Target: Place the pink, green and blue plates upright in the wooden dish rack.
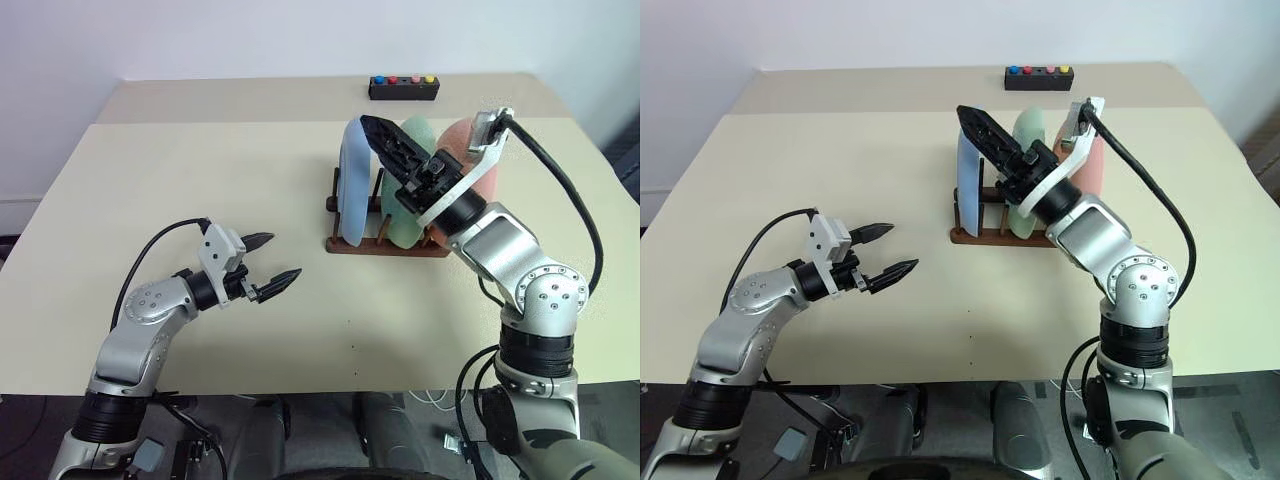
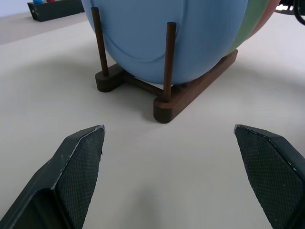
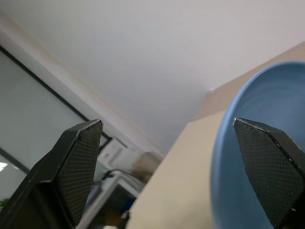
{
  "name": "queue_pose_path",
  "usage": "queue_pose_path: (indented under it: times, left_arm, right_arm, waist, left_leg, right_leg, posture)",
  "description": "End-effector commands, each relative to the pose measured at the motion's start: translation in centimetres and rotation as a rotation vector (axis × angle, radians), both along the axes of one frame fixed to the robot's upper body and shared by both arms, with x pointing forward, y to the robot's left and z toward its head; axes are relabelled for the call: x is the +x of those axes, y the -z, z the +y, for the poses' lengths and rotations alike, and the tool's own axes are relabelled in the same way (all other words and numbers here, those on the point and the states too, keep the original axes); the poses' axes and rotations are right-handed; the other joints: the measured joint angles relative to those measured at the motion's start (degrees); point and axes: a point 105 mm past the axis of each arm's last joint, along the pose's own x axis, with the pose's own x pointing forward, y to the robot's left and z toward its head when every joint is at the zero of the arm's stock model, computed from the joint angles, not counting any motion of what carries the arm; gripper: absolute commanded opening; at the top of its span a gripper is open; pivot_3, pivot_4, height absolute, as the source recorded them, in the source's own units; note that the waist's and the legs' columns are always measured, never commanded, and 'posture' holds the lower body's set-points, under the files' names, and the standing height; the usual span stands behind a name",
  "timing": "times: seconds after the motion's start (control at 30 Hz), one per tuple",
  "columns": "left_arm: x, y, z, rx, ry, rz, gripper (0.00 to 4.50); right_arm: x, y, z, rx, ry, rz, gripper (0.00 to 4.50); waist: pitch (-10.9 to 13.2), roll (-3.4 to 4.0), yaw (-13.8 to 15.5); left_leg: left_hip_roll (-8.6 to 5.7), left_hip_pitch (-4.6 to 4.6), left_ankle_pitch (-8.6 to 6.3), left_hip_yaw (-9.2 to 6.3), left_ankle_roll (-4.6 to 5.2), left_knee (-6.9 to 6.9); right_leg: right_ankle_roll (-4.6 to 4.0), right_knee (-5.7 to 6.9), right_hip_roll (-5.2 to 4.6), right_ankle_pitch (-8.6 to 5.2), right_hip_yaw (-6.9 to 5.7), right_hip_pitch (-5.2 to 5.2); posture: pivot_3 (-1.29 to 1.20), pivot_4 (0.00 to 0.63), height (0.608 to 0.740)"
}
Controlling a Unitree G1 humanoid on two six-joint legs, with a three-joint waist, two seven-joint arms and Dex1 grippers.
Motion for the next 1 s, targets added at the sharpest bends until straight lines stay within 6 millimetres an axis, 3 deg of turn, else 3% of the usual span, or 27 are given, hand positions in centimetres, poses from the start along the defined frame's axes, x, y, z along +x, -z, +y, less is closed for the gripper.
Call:
queue_pose_path:
  times: [0.03, 0.2, 0.4, 0.5, 0.63, 0.7, 0.83, 0.93, 1.0]
  left_arm:
    - [-0.3, -1.1, -0.2, -0.006, 0.013, -0.041, 4.5]
    - [-0.3, -1.1, -0.2, -0.005, 0.011, -0.04, 4.5]
    - [-0.4, -1.0, -0.1, -0.005, 0.004, -0.039, 4.5]
    - [-0.5, -1.0, 0.0, -0.004, 0.0, -0.037, 4.5]
    - [-0.4, -0.8, 0.0, -0.003, -0.001, -0.032, 4.5]
    - [-0.3, -0.7, -0.1, -0.003, 0.002, -0.03, 4.5]
    - [0.1, -0.5, -0.4, -0.002, 0.012, -0.027, 4.5]
    - [0.6, -0.4, -0.4, -0.002, 0.007, -0.027, 4.5]
    - [0.9, -0.4, -0.3, -0.001, -0.002, -0.03, 4.5]
  right_arm:
    - [-0.4, -1.9, -0.4, 0.002, 0.006, -0.091, 4.45]
    - [-0.9, -3.2, -0.3, -0.018, -0.004, -0.162, 4.45]
    - [-3.7, -5.9, -0.4, -0.177, -0.046, -0.449, 4.45]
    - [-4.2, -7.3, -3.6, -0.331, 0.083, -0.625, 4.45]
    - [-4.2, -7.5, -10.3, -0.465, 0.239, -0.649, 4.45]
    - [-4.3, -6.5, -12.5, -0.547, 0.285, -0.625, 4.45]
    - [-4.6, -2.1, -17.2, -0.703, 0.369, -0.509, 4.45]
    - [-4.7, 3.3, -19.5, -0.825, 0.362, -0.365, 4.45]
    - [-4.9, 5.8, -20.4, -0.877, 0.352, -0.317, 4.45]
  waist:
    - [0.0, 0.0, 0.0]
    - [0.0, 0.0, 0.0]
    - [0.01, 0.01, 0.11]
    - [0.01, 0.0, 0.35]
    - [0.01, -0.05, 0.97]
    - [0.02, -0.05, 1.32]
    - [0.01, -0.06, 1.56]
    - [0.0, -0.04, 1.52]
    - [0.0, -0.04, 1.48]
  left_leg:
    - [0.0, 0.0, 0.0, 0.0, 0.0, -0.01]
    - [0.0, -0.01, 0.0, 0.0, 0.0, -0.01]
    - [0.0, -0.1, 0.0, 0.0, 0.0, 0.0]
    - [0.0, -0.13, 0.0, 0.0, 0.0, -0.01]
    - [-0.02, -0.16, 0.0, 0.02, 0.0, 0.03]
    - [-0.01, -0.14, -0.01, 0.05, 0.01, 0.03]
    - [0.0, -0.09, -0.01, 0.07, 0.01, 0.02]
    - [-0.02, -0.07, -0.01, 0.12, 0.01, 0.08]
    - [-0.02, -0.04, -0.01, 0.12, 0.01, 0.08]
  right_leg:
    - [0.0, 0.0, 0.0, 0.0, 0.0, -0.01]
    - [0.0, -0.01, 0.0, 0.0, 0.0, -0.01]
    - [0.0, -0.04, 0.0, 0.0, 0.0, -0.07]
    - [0.01, -0.12, -0.01, 0.0, -0.02, -0.08]
    - [-0.01, -0.2, -0.02, -0.01, -0.02, -0.04]
    - [-0.03, -0.2, -0.02, -0.02, 0.0, -0.03]
    - [-0.02, -0.18, 0.0, -0.02, 0.01, -0.01]
    - [-0.01, -0.17, -0.01, -0.01, 0.06, 0.03]
    - [-0.02, -0.17, -0.01, -0.01, 0.06, 0.04]
  posture:
    - [0.0, 0.15, 0.73]
    - [0.0, 0.15, 0.73]
    - [0.0, 0.15, 0.73]
    - [0.0, 0.15, 0.73]
    - [0.0, 0.15, 0.73]
    - [0.0, 0.15, 0.73]
    - [0.0, 0.15, 0.73]
    - [0.0, 0.15, 0.73]
    - [0.0, 0.15, 0.73]
